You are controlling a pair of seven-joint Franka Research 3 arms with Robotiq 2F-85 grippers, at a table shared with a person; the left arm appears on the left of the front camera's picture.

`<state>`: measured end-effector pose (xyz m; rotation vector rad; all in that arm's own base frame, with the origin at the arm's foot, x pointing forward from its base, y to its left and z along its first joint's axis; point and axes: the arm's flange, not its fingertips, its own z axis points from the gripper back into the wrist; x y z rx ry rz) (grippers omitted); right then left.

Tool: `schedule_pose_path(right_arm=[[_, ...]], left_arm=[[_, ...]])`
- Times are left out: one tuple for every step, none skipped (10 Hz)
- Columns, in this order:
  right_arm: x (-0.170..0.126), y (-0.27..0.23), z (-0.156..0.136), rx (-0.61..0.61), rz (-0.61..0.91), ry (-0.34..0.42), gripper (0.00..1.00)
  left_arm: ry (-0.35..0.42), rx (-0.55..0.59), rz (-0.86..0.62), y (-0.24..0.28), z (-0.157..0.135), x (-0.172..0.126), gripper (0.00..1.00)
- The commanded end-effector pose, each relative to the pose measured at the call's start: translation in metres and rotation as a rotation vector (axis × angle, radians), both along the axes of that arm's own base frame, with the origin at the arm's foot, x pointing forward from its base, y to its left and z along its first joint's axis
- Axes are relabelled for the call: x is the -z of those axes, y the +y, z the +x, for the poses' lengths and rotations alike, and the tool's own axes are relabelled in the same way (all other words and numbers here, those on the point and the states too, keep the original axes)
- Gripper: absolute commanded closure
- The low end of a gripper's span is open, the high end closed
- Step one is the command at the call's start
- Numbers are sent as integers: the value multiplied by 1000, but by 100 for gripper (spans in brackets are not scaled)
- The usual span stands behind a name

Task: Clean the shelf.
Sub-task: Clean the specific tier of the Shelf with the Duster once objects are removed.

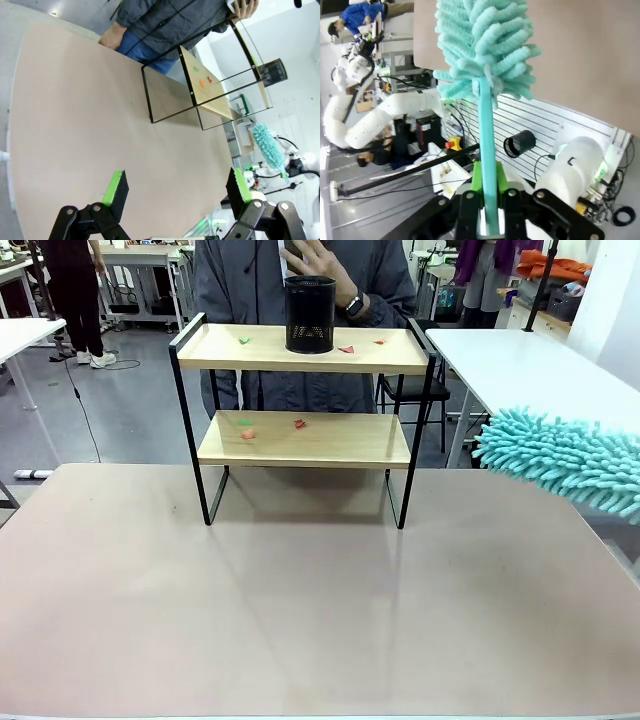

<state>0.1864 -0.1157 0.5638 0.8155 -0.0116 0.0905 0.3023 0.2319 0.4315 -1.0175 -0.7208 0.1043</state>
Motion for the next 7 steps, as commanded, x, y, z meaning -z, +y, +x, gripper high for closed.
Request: schedule_pose_path(right_arm=[[-6, 51, -24, -33, -42, -38, 88], [-5, 74, -24, -86, -84, -39, 88], [-3, 106, -17, -135, -111, -64, 88], [2, 136, -6, -194, -115, -80, 88], [7, 164, 8, -231, -130, -85, 88], [10, 185, 22, -223, -132, -110, 88], [15, 205, 36, -204, -129, -143, 88]], left_arm=[[-34, 2, -6, 0, 1, 0, 0], [-34, 2, -6, 0, 1, 0, 0], [-34, 2, -6, 0, 1, 0, 0], [-34, 2, -6, 0, 1, 0, 0], [-34, 2, -6, 0, 1, 0, 0], [-34, 2, -6, 0, 1, 0, 0], [-34, 2, -6, 0, 1, 0, 0]])
